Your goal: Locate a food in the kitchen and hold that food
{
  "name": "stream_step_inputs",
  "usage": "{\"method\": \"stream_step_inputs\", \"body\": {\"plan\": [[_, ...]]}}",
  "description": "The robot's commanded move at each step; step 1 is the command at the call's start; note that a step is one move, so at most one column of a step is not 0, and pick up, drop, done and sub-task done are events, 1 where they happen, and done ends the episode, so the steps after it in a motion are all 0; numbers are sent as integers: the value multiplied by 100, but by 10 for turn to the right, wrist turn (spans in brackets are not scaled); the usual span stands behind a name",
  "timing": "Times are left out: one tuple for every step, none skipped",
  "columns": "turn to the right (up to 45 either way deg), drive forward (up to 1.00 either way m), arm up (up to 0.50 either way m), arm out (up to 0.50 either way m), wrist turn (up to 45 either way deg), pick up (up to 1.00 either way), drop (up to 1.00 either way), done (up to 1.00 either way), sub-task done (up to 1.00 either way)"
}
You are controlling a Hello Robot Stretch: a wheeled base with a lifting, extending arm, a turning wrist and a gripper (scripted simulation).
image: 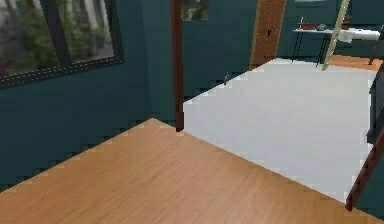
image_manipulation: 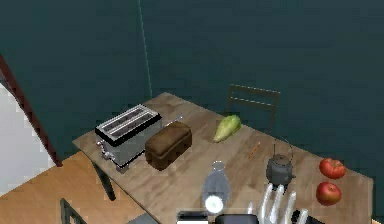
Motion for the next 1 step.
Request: {"method": "stream_step_inputs", "body": {"plan": [[0,0,0,38,0,0,0,0,0]]}}
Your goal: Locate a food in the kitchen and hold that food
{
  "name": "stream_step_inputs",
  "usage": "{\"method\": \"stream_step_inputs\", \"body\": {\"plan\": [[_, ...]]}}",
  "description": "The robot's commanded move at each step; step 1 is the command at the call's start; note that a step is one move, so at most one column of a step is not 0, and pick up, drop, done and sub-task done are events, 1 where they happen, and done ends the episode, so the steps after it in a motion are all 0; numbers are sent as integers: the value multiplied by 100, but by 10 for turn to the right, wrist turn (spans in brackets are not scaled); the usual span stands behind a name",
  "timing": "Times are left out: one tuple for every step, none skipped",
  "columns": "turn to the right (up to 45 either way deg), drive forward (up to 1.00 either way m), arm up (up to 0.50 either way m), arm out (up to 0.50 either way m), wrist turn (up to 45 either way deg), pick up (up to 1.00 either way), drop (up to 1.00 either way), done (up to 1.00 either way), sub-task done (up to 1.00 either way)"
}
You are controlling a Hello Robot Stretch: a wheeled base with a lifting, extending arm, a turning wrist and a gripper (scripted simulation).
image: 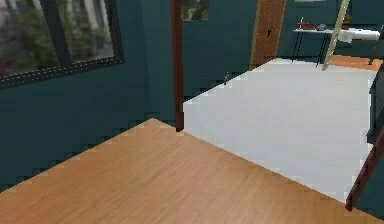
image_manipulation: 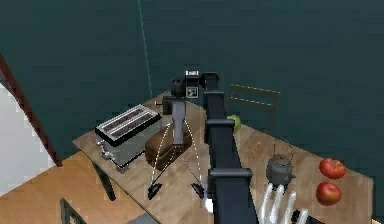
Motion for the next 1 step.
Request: {"method": "stream_step_inputs", "body": {"plan": [[0,0,0,0,450,0,0,0,0]]}}
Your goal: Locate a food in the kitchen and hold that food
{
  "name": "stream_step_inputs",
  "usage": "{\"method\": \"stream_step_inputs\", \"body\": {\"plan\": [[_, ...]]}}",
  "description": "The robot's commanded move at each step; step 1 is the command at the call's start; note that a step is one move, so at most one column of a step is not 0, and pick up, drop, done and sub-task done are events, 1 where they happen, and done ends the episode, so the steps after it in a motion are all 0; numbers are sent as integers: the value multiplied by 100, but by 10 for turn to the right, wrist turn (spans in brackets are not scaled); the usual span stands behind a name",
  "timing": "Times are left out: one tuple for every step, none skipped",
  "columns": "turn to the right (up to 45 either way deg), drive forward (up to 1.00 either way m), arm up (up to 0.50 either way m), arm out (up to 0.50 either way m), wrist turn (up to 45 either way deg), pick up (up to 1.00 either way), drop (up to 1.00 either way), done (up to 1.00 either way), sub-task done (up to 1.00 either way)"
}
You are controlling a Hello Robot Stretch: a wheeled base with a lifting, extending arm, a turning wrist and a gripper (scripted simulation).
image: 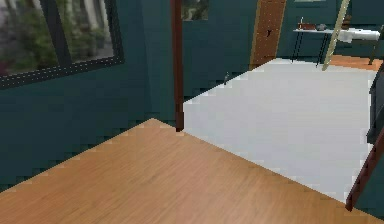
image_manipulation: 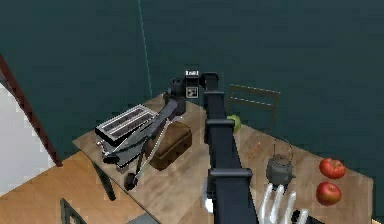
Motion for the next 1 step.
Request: {"method": "stream_step_inputs", "body": {"plan": [[0,0,0,0,450,0,0,0,0]]}}
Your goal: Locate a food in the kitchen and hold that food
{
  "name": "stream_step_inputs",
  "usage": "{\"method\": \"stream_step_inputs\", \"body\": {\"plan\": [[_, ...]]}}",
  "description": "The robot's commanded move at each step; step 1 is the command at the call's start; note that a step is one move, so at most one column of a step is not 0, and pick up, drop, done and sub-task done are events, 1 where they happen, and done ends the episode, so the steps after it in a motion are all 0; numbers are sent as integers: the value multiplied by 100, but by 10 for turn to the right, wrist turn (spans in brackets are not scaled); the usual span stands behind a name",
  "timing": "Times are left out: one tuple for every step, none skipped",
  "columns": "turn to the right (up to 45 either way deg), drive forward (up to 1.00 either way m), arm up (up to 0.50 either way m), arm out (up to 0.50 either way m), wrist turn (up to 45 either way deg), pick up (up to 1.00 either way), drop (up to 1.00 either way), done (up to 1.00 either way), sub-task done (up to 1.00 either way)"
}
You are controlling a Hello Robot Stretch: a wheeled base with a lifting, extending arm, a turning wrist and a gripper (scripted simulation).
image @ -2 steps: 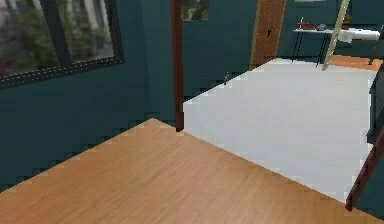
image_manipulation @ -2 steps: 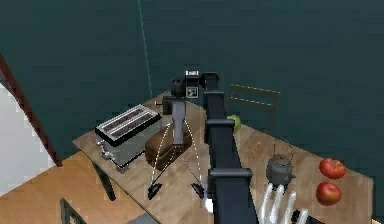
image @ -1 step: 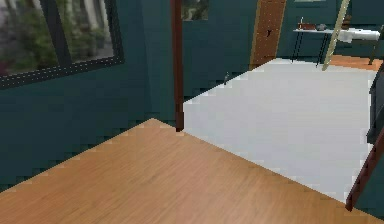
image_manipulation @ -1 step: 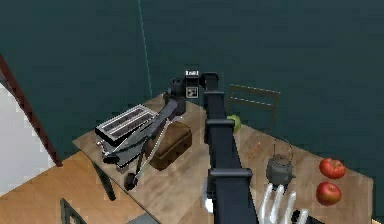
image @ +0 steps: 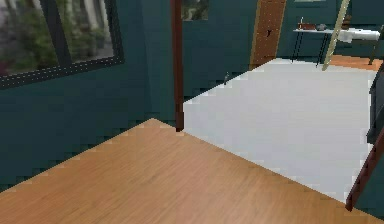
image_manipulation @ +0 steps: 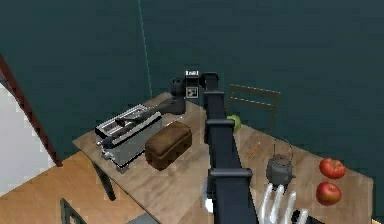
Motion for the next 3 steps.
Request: {"method": "stream_step_inputs", "body": {"plan": [[0,0,0,0,450,0,0,0,0],[0,0,0,0,90,0,0,0,0],[0,0,-30,0,0,0,0,0,0]]}}
